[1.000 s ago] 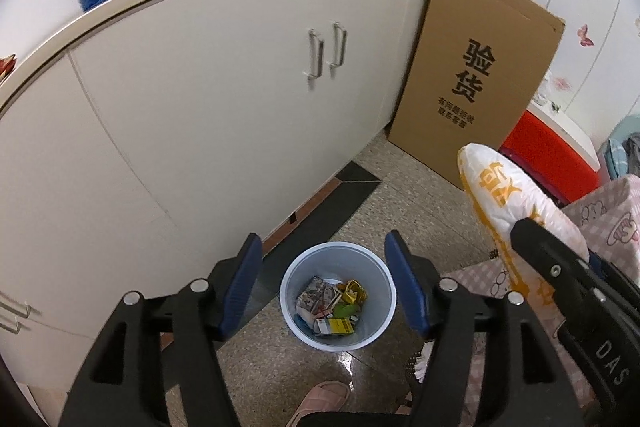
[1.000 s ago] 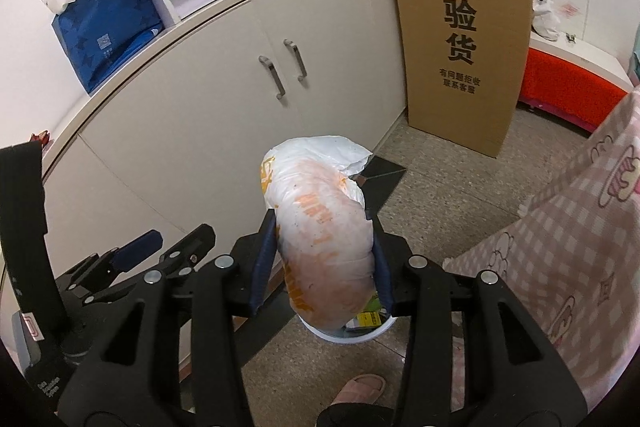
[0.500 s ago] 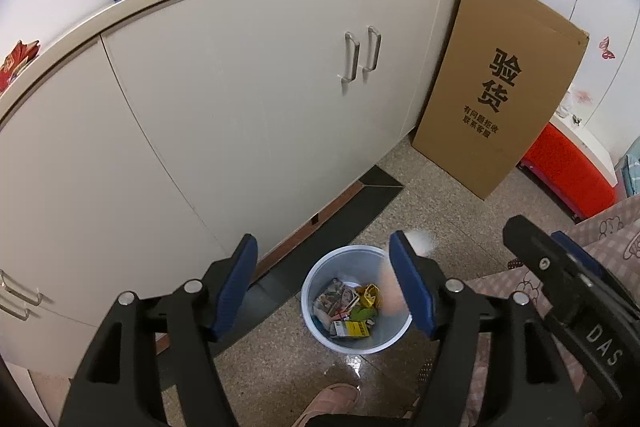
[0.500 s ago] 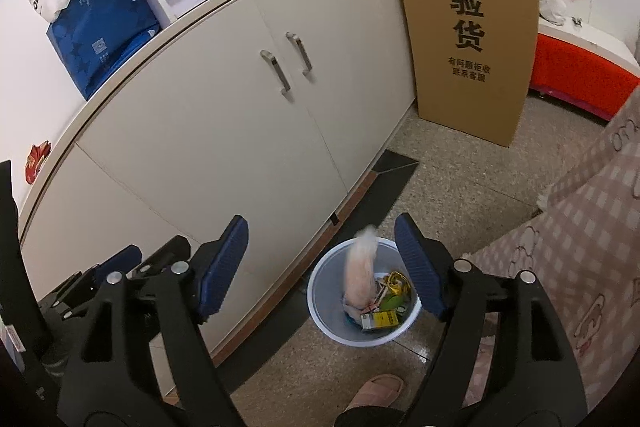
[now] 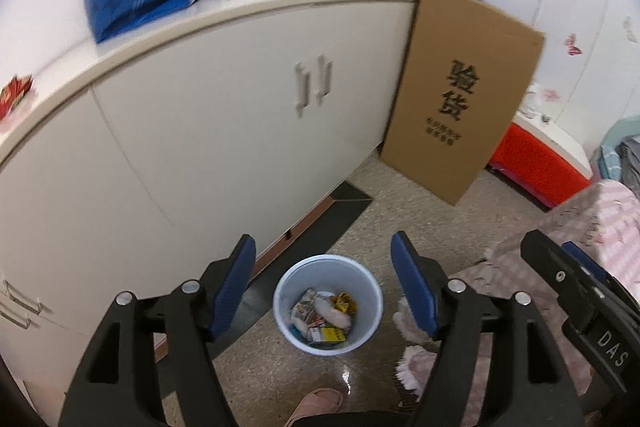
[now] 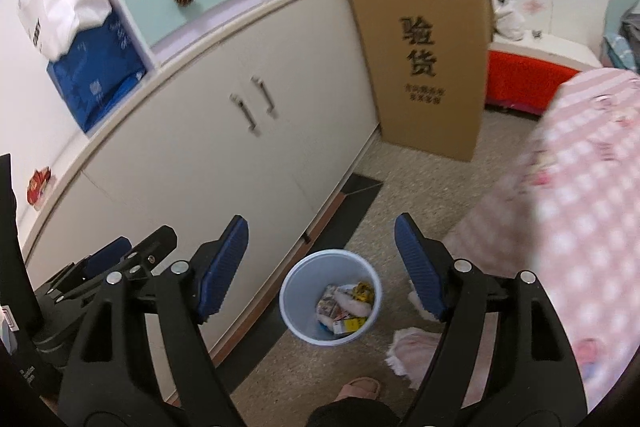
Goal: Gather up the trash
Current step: 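Move both open grippers back over the table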
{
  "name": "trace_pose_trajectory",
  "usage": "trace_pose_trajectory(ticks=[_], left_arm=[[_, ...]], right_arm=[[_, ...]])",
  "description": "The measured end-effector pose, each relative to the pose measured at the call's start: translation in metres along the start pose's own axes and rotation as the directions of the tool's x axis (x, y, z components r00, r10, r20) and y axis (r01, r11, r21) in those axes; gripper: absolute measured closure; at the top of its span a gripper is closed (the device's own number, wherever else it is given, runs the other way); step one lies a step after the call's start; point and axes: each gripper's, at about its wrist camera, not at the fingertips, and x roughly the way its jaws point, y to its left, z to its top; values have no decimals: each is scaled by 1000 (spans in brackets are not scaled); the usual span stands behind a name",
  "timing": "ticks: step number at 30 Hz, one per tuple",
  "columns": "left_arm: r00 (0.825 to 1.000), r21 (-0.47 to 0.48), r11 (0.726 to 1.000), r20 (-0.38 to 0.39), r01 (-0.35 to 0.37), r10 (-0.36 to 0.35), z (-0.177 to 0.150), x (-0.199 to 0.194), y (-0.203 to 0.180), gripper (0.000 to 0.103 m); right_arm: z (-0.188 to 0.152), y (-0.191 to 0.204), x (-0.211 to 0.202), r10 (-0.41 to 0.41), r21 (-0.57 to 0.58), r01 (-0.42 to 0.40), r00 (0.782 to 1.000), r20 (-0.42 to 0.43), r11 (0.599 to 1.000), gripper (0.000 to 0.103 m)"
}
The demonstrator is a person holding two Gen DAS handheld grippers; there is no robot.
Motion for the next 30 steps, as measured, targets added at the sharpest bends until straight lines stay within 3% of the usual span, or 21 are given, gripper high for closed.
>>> trace_pose_trajectory(ticks=[7, 13, 19, 24, 30], left_arm=[[994, 98, 990, 40, 101, -105, -5, -43, -80, 31], [971, 235, 944, 0, 234, -240, -19, -72, -188, 29], [938, 338, 877, -65, 342, -340, -40, -89, -288, 27], [919, 392, 833, -107, 390, -379, -56, -87, -359, 27], [903, 420, 800, -164, 427, -396, -67, -73, -422, 27]], right_arm=[[4, -67, -76, -105, 35, 102, 990, 96, 994, 26], [-1, -156, -148, -257, 130, 238, 954, 156, 962, 25], [-10, -245, -201, -390, 265, 341, 907, 161, 902, 25], [-23, -315, -234, -491, 365, 418, 861, 133, 832, 25], [-34, -385, -249, -570, 436, 490, 819, 66, 754, 25]])
